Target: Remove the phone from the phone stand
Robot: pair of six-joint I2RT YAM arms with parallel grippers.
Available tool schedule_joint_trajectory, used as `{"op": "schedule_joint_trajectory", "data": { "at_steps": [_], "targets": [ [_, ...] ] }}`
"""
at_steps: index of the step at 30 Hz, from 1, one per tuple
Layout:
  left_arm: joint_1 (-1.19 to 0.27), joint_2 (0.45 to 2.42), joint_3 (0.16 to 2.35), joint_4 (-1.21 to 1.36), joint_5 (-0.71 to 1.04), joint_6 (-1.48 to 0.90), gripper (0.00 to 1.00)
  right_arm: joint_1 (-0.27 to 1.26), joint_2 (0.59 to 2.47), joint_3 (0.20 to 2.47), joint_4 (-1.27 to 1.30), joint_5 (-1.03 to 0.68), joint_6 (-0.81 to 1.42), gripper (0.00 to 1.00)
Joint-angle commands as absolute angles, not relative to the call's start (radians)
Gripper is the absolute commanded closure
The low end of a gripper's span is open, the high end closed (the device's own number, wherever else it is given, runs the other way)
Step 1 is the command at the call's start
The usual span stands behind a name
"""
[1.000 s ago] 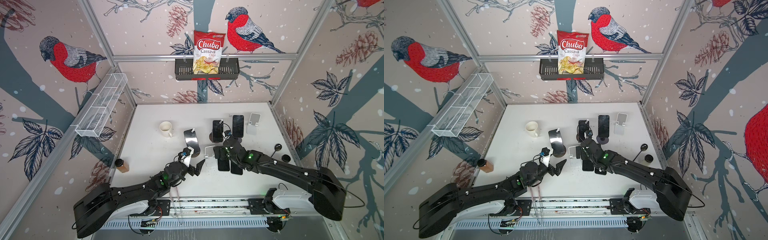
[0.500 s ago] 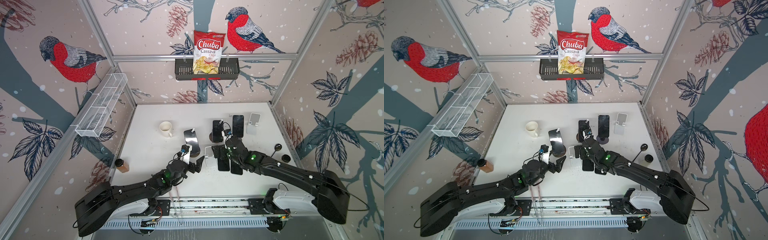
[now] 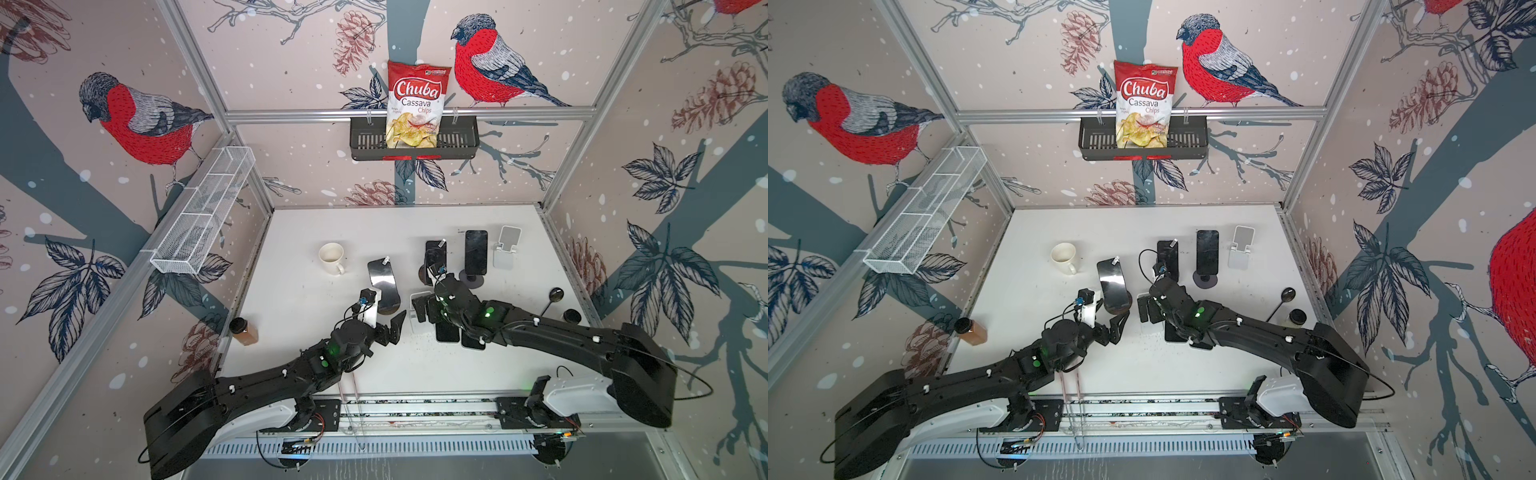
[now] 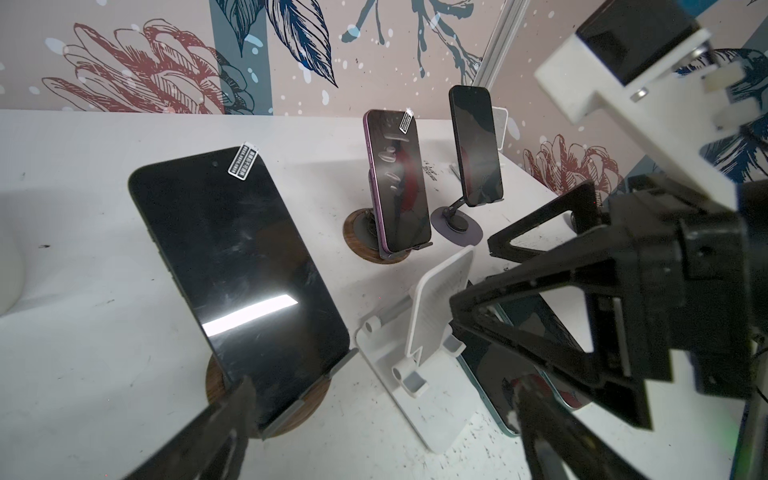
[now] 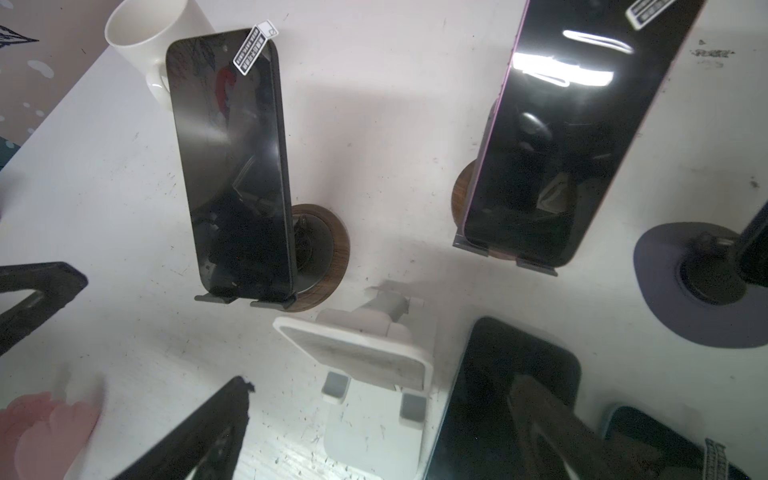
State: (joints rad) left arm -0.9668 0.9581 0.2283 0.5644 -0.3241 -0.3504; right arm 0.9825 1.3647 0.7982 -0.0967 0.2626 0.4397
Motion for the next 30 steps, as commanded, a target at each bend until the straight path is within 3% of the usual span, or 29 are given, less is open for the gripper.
{"op": "schedule_joint_trajectory", "data": {
  "at_steps": [1,10,30],
  "targets": [
    [-0.968,0.912,0.202,0.54,-0.36,-0.352,0.04,0.997,1.392,0.818,-0.06,0.277,0.421,0.0],
    [-0.968,0.818,0.191,0.502,-0.389,-0.328,0.04,1.008,1.507,0.902,-0.081,0.357,0.466,0.1],
    [-0.967,0.888,0.232,0.525,-0.397,-0.291,0.04,1.025,1.616,0.98,-0.143,0.377,0.532,0.21]
  ]
}}
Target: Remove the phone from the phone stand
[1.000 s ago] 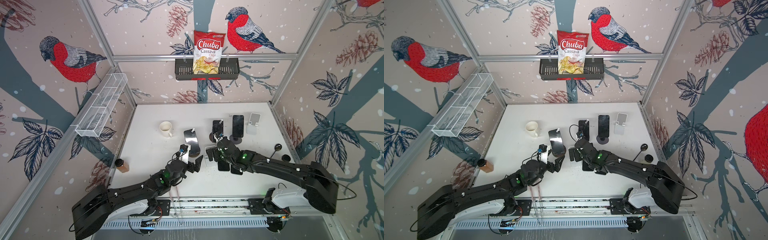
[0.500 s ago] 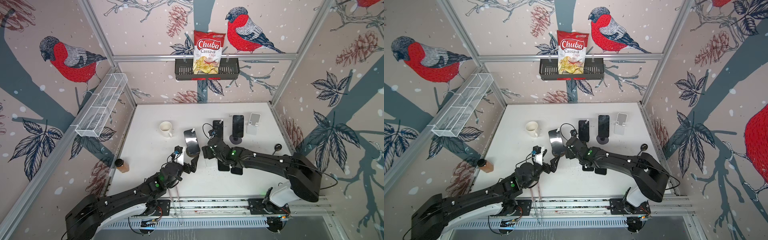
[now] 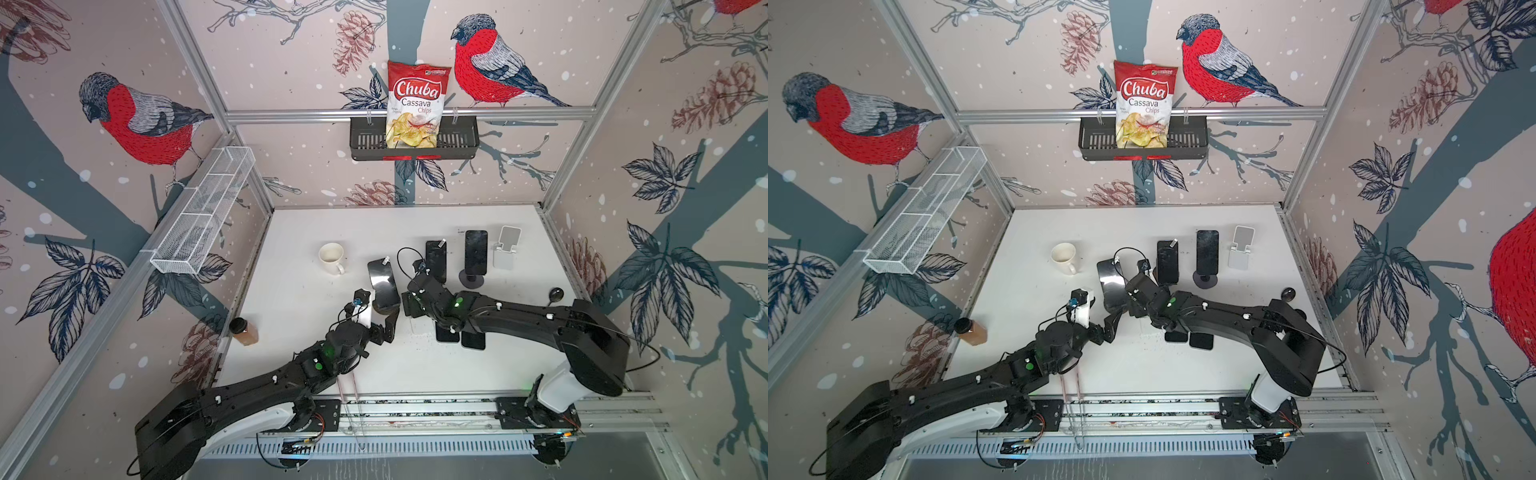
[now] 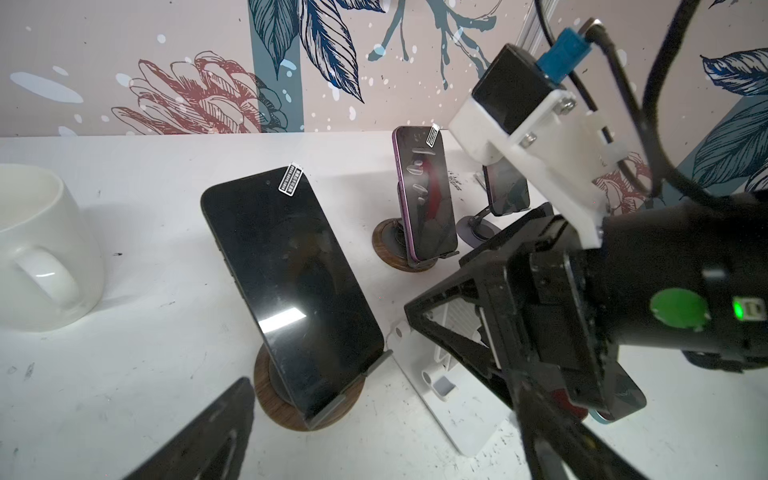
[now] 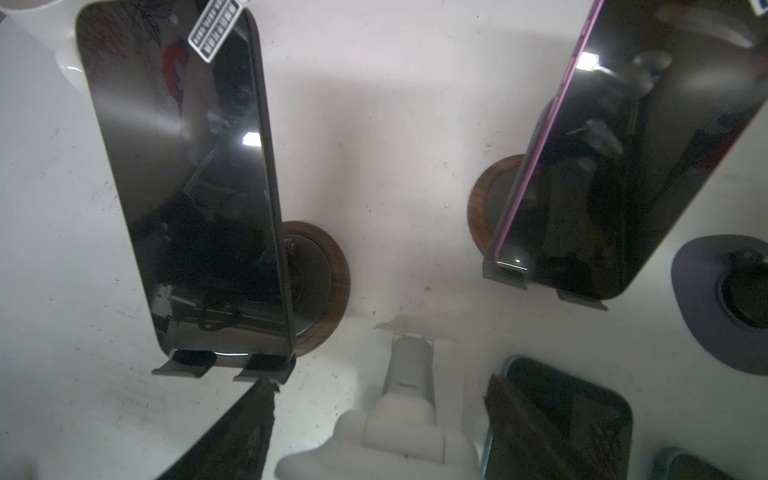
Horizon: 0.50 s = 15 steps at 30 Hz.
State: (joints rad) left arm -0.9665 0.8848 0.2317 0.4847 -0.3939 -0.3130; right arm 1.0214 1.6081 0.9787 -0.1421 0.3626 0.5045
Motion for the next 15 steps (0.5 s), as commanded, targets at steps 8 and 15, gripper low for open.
{"op": "schedule_joint_trajectory", "data": {
  "at_steps": [8,15],
  "targets": [
    [-0.966,0.921,0.233,0.561,-0.386,-0.287,0.04,1.025,1.615,0.973,-0.14,0.4,0.546,0.34],
    [-0.966,0.934,0.238,0.562,-0.383,-0.284,0.04,1.025,1.601,0.961,-0.128,0.408,0.547,0.39]
  ]
}}
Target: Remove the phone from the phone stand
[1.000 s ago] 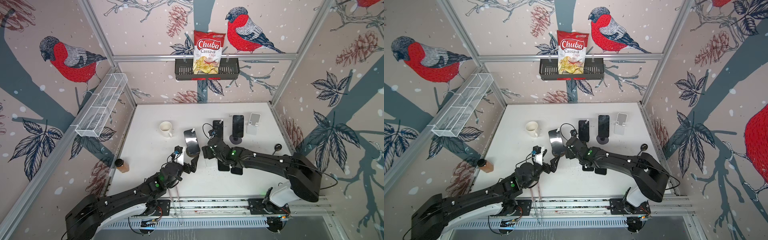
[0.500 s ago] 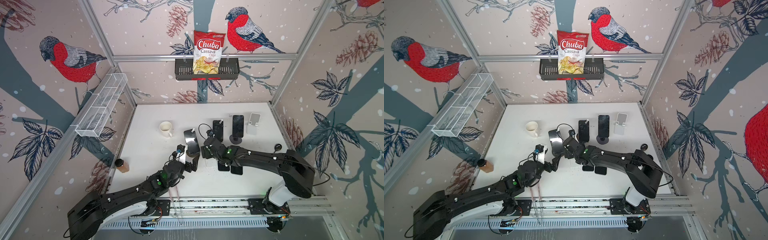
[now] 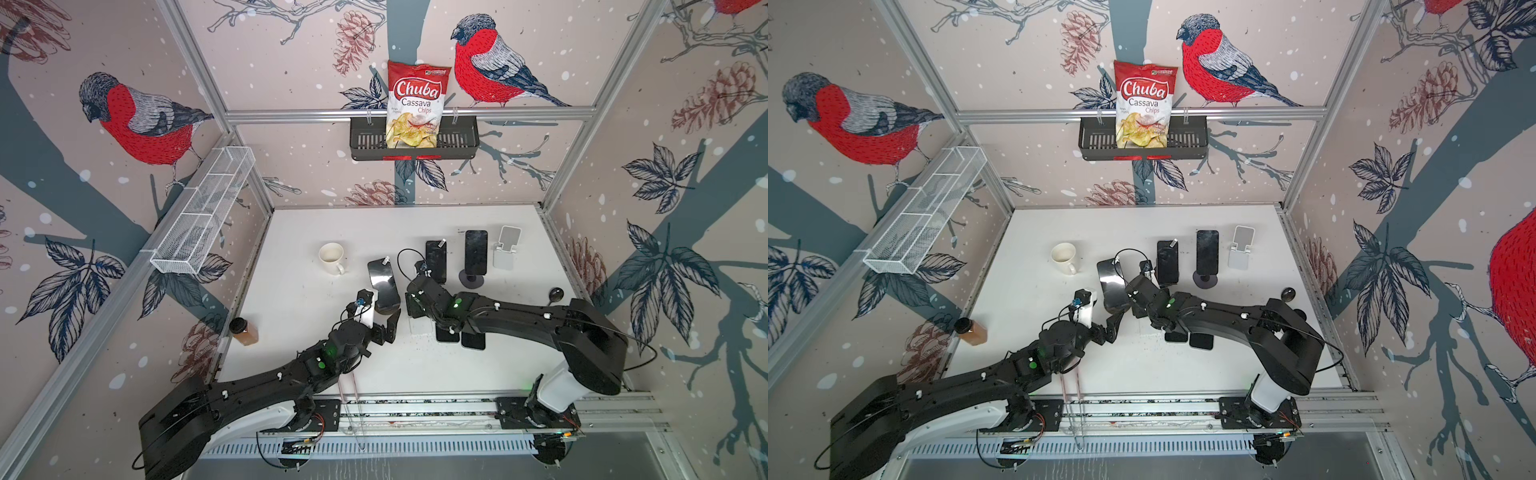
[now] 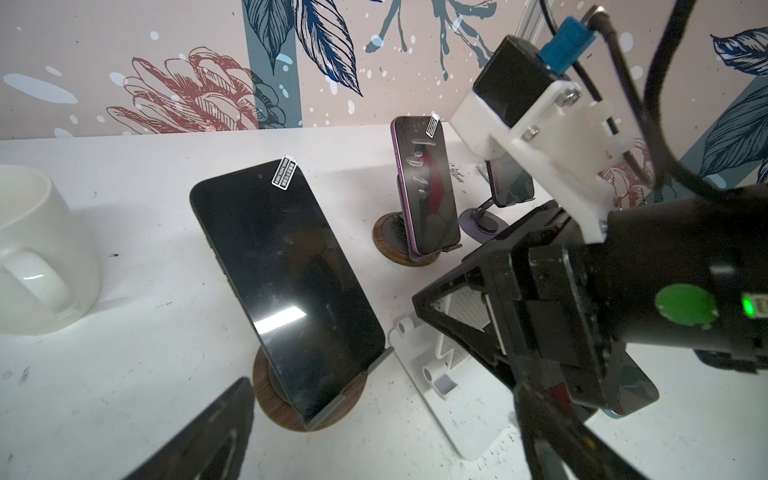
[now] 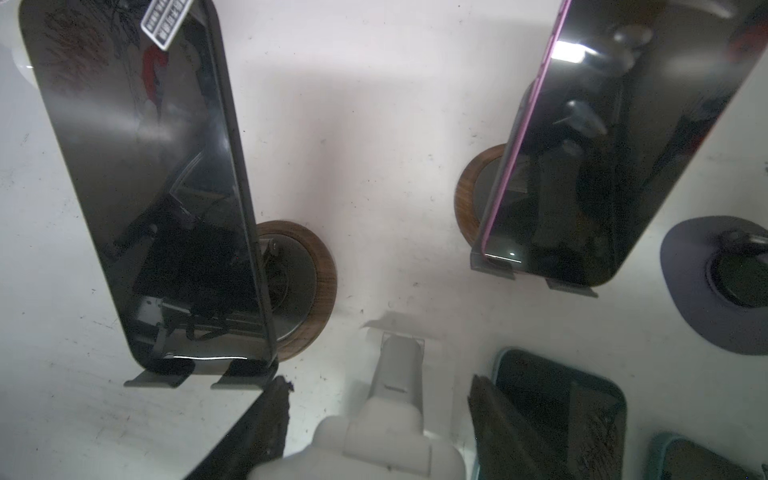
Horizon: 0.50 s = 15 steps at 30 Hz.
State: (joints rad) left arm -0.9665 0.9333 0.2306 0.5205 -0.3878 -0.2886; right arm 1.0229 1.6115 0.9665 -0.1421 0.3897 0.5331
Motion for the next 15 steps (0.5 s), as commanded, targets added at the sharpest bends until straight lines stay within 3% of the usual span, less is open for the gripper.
{"op": "schedule_joint_trajectory", "data": {
  "at_steps": [1,15],
  "targets": [
    [-0.966,0.934,0.237,0.564,-0.381,-0.285,0.04,1.025,1.597,0.958,-0.124,0.407,0.547,0.39],
    [-0.966,0.947,0.234,0.573,-0.379,-0.286,0.04,1.015,1.5,0.933,-0.096,0.379,0.519,0.39]
  ]
}}
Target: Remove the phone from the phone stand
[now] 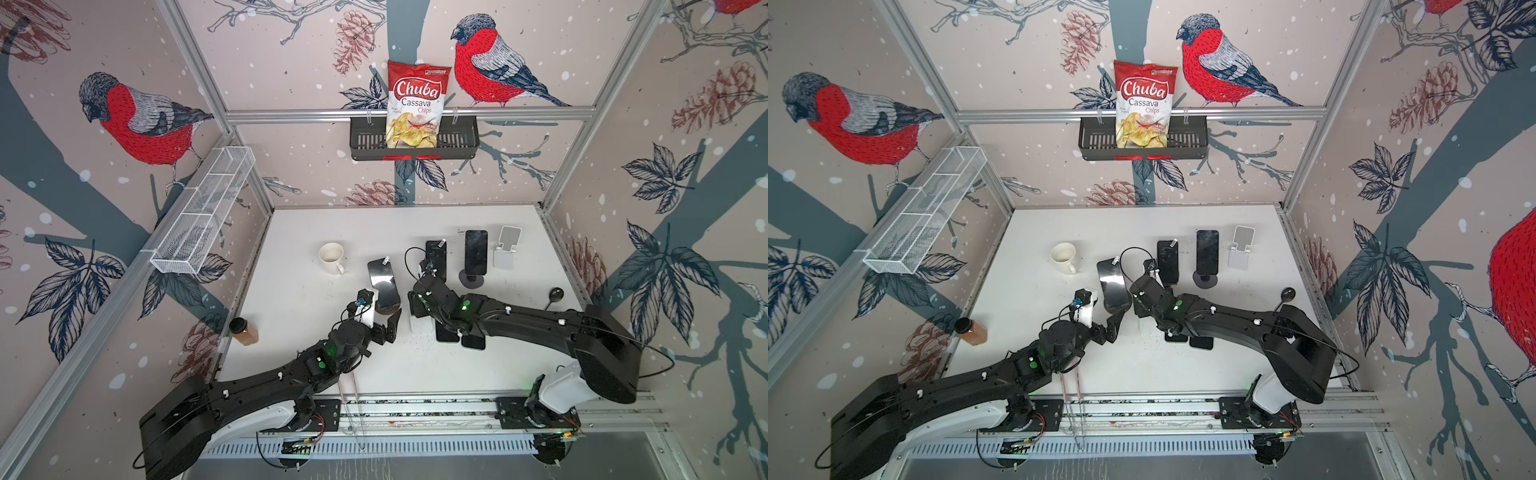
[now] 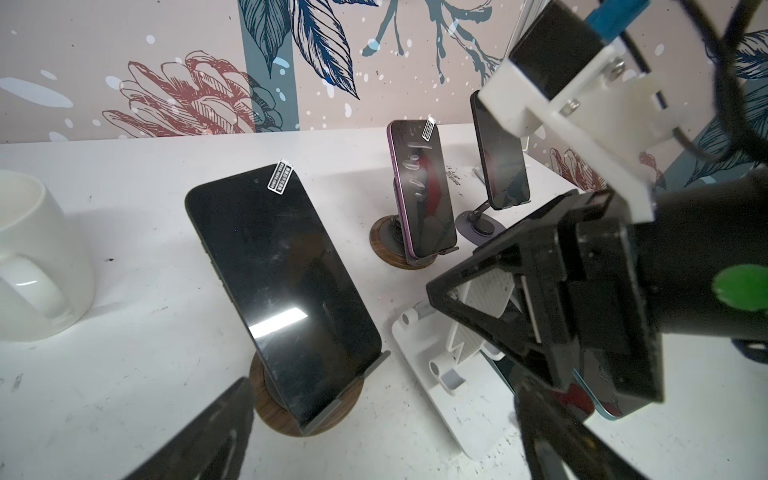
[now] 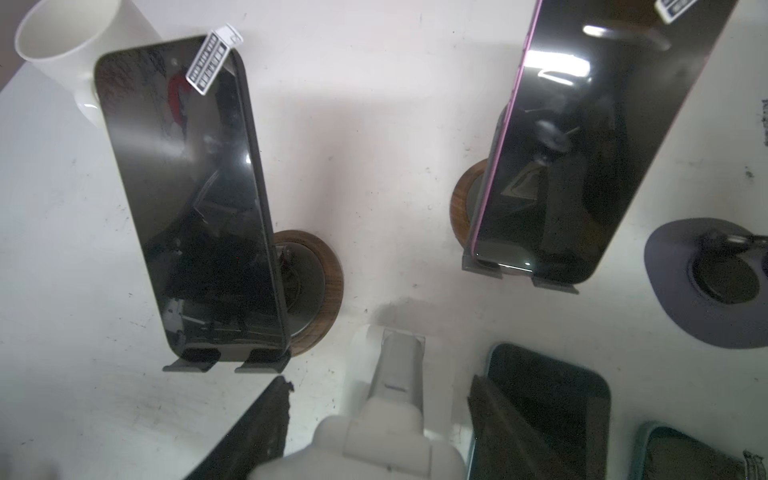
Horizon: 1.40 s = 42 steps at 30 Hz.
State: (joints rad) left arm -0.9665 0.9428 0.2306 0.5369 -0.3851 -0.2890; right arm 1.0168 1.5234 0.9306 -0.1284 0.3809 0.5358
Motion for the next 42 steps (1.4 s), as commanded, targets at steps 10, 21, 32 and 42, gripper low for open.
{"op": "schedule_joint_trajectory", "data": {
  "at_steps": [10,21,32,42],
  "targets": [
    [-0.966,0.998,0.255,0.607,-0.347,-0.284,0.04,0.937,1.384,0.882,-0.151,0.383,0.52,0.39],
    [-0.966,1.078,0.273,0.711,-0.317,-0.267,0.04,0.804,1.179,0.786,-0.246,0.4,0.535,0.39],
    [-0.966,1.088,0.282,0.736,-0.293,-0.253,0.04,0.611,1.074,0.719,-0.297,0.39,0.521,0.4],
    [-0.966,1.116,0.303,0.742,-0.271,-0.235,0.04,0.448,1.049,0.699,-0.322,0.384,0.461,0.4]
  ]
}}
